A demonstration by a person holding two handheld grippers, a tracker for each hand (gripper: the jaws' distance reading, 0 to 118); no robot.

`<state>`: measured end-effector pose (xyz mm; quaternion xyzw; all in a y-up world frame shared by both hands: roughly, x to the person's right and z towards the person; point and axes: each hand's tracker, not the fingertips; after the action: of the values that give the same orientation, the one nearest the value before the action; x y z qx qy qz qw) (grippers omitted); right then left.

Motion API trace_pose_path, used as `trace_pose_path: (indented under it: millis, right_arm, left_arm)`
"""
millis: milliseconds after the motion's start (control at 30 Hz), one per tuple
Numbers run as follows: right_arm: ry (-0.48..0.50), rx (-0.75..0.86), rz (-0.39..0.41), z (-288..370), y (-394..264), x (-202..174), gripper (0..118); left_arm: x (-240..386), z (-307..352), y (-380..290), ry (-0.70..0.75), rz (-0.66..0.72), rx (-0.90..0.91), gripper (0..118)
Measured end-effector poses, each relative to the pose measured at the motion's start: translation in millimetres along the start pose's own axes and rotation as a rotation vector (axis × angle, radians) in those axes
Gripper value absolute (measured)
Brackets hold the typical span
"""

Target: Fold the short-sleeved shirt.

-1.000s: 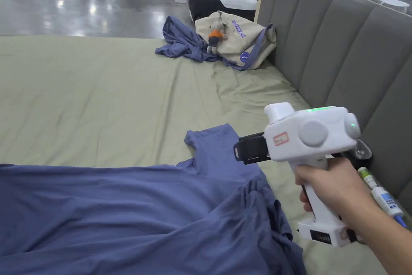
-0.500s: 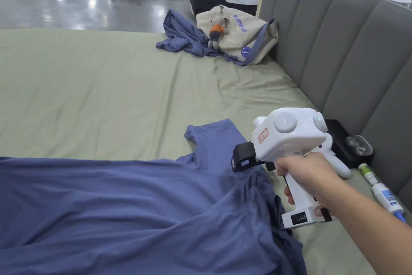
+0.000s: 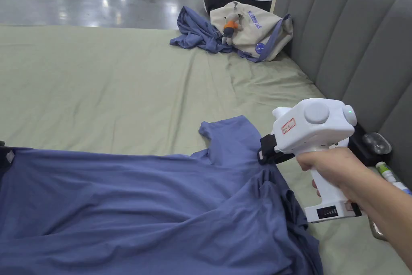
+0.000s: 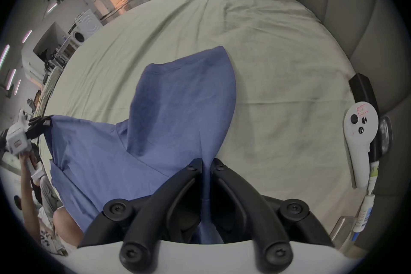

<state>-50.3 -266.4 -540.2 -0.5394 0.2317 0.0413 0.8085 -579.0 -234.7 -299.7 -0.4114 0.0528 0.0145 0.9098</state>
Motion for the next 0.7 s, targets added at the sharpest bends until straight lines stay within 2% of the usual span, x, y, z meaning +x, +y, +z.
trace_pose_path:
  millis: [67, 133, 267, 333, 500, 533, 600, 667, 700]
  right_arm:
    - [0.042, 0.043, 0.002, 13.6, -4.5, 2.0, 8]
    - [0.075, 0.105, -0.045, 27.2, -9.4, 10.2, 8]
    - [0.155, 0.227, 0.009, 60.1, -28.9, 17.8, 8]
    - [0.183, 0.288, 0.038, 75.7, -41.1, 19.0, 8]
    - [0.260, 0.386, 0.035, 107.0, -74.4, 21.0, 8]
    - [0.277, 0.398, 0.061, 111.5, -81.7, 20.1, 8]
    - [0.249, 0.432, 0.121, 115.7, -93.4, 22.6, 8]
    - [0.251, 0.470, 0.205, 124.2, -116.4, 18.3, 8]
    - [0.237, 0.471, 0.211, 126.7, -125.8, 17.2, 8]
  left_arm:
    - [-13.4, 2.2, 0.8, -0.040, 0.062, 0.026, 6]
    - [-20.4, 12.1, 0.1, -0.075, 0.092, 0.053, 6]
    - [-25.6, 38.4, -7.0, -0.092, 0.070, 0.103, 6]
    - [-26.2, 55.1, -13.8, -0.134, 0.110, 0.129, 6]
    - [-25.6, 83.9, -36.0, -0.156, 0.103, 0.161, 6]
    - [-24.1, 90.1, -42.5, -0.156, 0.090, 0.172, 6]
    - [-24.4, 99.6, -56.5, -0.175, 0.087, 0.194, 6]
    - [-27.0, 109.3, -72.9, -0.188, 0.119, 0.213, 6]
    - [-28.3, 112.7, -81.1, -0.194, 0.123, 0.217, 6]
